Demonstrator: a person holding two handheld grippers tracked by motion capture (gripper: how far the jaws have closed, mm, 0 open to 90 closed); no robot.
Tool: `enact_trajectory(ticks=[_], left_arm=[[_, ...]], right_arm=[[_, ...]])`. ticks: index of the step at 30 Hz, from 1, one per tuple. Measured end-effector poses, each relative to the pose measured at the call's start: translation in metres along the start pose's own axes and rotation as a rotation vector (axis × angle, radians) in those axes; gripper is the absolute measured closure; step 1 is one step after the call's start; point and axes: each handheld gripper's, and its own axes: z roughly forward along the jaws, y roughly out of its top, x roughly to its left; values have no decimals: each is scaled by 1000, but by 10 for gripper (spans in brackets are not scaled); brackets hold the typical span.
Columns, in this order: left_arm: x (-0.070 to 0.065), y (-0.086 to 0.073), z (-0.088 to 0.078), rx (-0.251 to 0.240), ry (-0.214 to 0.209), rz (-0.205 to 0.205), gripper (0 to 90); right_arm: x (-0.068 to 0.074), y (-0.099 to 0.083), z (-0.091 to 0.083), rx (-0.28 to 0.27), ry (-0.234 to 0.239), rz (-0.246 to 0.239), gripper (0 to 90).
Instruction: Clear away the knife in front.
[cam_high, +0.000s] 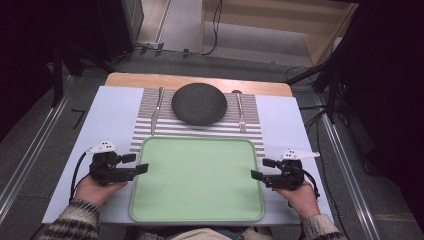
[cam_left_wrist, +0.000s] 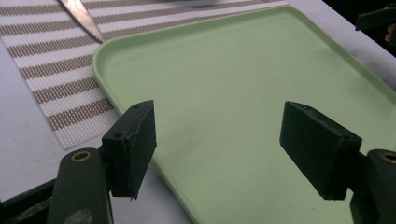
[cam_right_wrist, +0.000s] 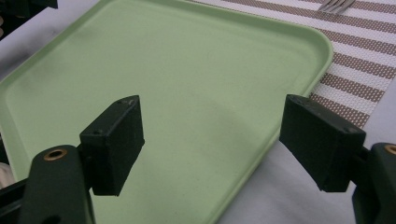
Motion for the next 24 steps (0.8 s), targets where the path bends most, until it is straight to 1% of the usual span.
enact_trajectory(ticks=[1, 2, 3, 7, 10, 11, 13, 24], left_arm=[[-1, 0, 0, -5, 4, 7, 263], [0, 1, -1, -4, 4, 7, 244], [0, 1, -1, -3, 3, 6, 247], [1, 1, 0, 18, 16, -4, 264], [3, 1, 2, 27, 18, -17, 265], [3, 1, 2, 31, 16, -23, 265], [4, 2, 3, 38, 23, -25, 265], [4, 2, 4, 35, 47, -22, 264]], right_arm=[[0, 0, 0, 0, 0, 0, 200], [0, 0, 0, 3, -3, -5, 200], [0, 0, 0, 5, -4, -9, 201], [0, 1, 2, 10, 0, -8, 207], [1, 0, 2, 10, 1, -14, 208], [0, 0, 2, 10, -4, -19, 210], [-1, 0, 2, 10, -5, -13, 210], [-2, 0, 3, 16, -2, -5, 210]])
